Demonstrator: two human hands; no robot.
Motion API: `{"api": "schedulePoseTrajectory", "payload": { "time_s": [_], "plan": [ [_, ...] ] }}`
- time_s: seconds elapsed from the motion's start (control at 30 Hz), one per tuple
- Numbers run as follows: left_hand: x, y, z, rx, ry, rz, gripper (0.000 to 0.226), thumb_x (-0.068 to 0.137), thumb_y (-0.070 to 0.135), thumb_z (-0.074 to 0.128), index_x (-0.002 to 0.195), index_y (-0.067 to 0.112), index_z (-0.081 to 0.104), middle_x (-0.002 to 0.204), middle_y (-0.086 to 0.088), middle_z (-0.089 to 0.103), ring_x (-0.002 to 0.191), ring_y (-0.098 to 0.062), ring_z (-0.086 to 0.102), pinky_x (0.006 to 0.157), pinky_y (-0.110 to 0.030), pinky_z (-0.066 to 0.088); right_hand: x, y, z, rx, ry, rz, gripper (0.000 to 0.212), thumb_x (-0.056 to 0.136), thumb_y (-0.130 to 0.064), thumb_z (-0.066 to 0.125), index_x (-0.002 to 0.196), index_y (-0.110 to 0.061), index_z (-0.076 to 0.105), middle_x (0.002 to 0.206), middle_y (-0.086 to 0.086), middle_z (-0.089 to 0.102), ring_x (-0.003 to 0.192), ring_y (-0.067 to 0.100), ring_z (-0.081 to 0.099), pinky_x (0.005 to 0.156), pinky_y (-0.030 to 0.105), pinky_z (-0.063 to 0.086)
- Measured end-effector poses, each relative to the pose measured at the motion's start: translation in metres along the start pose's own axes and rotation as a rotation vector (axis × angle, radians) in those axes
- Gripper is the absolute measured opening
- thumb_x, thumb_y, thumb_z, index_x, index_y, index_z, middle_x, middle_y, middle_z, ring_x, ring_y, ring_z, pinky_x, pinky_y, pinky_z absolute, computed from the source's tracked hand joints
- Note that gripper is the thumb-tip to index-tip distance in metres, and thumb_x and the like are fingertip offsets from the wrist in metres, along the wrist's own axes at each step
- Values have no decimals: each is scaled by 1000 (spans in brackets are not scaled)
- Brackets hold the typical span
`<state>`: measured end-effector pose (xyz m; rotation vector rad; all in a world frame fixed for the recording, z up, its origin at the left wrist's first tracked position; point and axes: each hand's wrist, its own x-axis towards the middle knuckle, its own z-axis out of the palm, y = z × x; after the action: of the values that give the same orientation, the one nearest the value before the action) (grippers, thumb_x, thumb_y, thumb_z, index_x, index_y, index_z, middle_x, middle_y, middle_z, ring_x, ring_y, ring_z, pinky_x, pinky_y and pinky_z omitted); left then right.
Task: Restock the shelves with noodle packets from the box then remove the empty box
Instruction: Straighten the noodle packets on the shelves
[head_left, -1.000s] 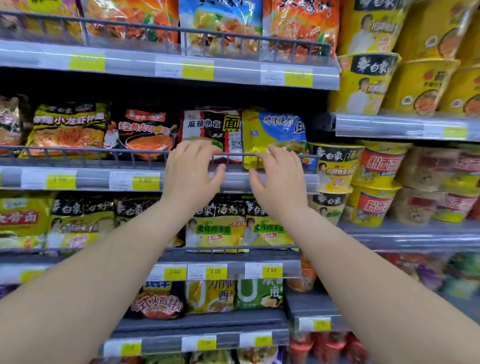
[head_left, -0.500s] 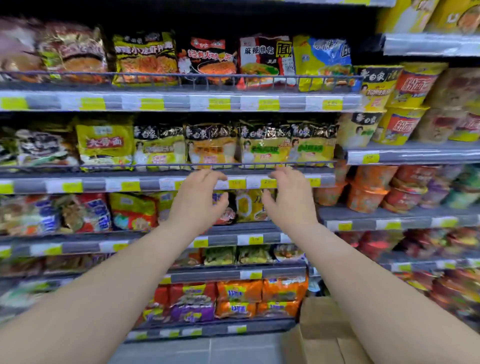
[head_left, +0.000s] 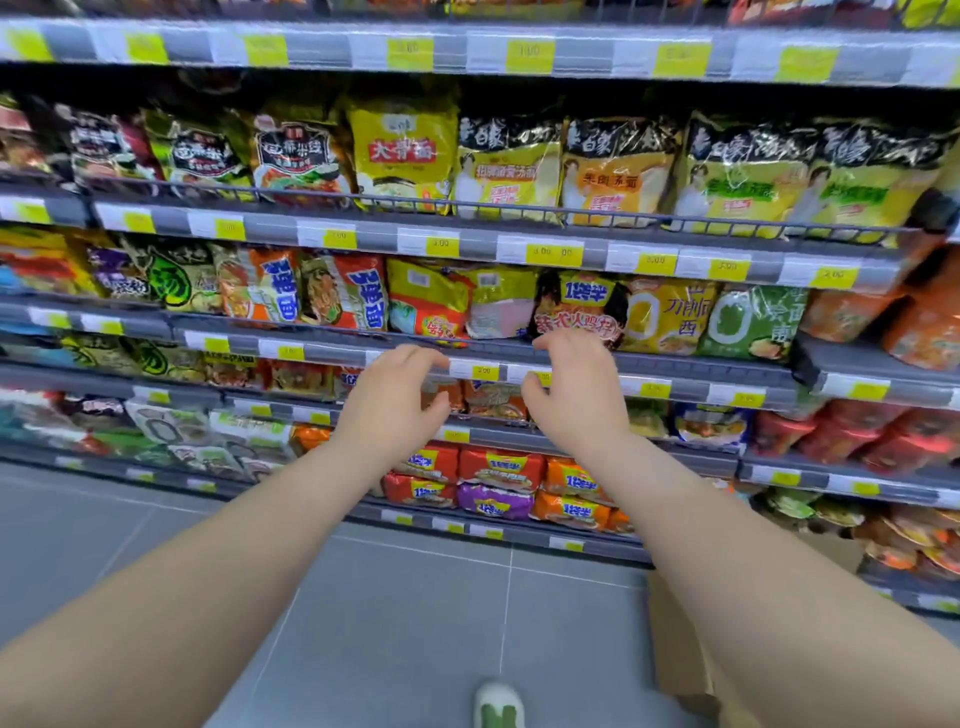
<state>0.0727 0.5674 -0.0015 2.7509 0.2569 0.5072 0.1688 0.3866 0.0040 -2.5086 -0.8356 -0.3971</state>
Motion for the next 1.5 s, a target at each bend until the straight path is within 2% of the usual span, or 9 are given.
{"api": "schedulePoseTrajectory", "payload": {
  "time_s": [0.13,0.3,0.37,0.53,0.67,0.93,1.07,1.2,1.5],
  "plan": [
    [22,-41,-4,7,-3,-92,34,90,28,58,123,21,54,123,0,56,114,-21,50,92,-33,41,39,-16,32,20,-82,-36,39,89,-24,55,125,-8,54,121,9,56,116,27,46,101,37,34],
    [46,-87,-19,-2,48,-224,35,91,27,57,125,21,53,126,-1,53,101,-21,54,79,-29,41,92,-46,71,30,-143,-133,37,87,-22,56,121,-8,58,117,8,59,113,28,50,97,38,38],
    [49,-109,-25,-11,72,-270,35,90,27,58,125,21,54,128,-1,53,95,-22,56,78,-28,40,110,-65,85,51,-158,-162,35,87,-21,57,119,-8,58,115,8,60,112,28,50,96,38,38],
    [51,-172,-42,11,67,-332,36,89,24,59,124,20,55,127,-3,54,114,-23,50,91,-36,44,142,-120,120,60,-186,-201,34,86,-22,57,118,-9,58,115,8,59,111,27,50,95,38,40],
    [56,-244,-62,39,52,-294,35,89,25,58,123,20,55,125,-2,55,112,-21,51,90,-34,44,167,-171,157,34,-177,-210,39,88,-23,56,125,-10,56,123,6,58,118,25,49,100,37,38],
    [84,-363,-90,35,-63,-222,37,90,29,57,126,20,54,129,-1,52,122,-21,46,94,-35,43,186,-243,226,51,-198,21,37,87,-20,56,122,-7,56,118,10,58,114,28,48,98,38,39],
    [103,-379,-74,10,-182,-188,42,91,29,57,131,20,50,133,-3,48,124,-22,42,92,-37,45,183,-239,246,68,-242,179,44,89,-22,56,130,-7,50,128,10,52,123,27,41,103,36,34],
    [126,-382,-51,11,-265,-162,46,91,27,57,135,19,46,139,-5,44,133,-25,34,103,-39,38,189,-221,265,85,-284,297,45,88,-22,56,131,-7,50,130,10,51,124,25,40,105,35,33],
    [153,-407,-31,-48,-248,-83,45,91,26,56,134,19,48,138,-5,46,126,-25,40,103,-37,35,207,-221,295,86,-255,435,46,87,-18,55,130,-3,49,127,13,52,119,29,46,101,40,41]
  ]
}}
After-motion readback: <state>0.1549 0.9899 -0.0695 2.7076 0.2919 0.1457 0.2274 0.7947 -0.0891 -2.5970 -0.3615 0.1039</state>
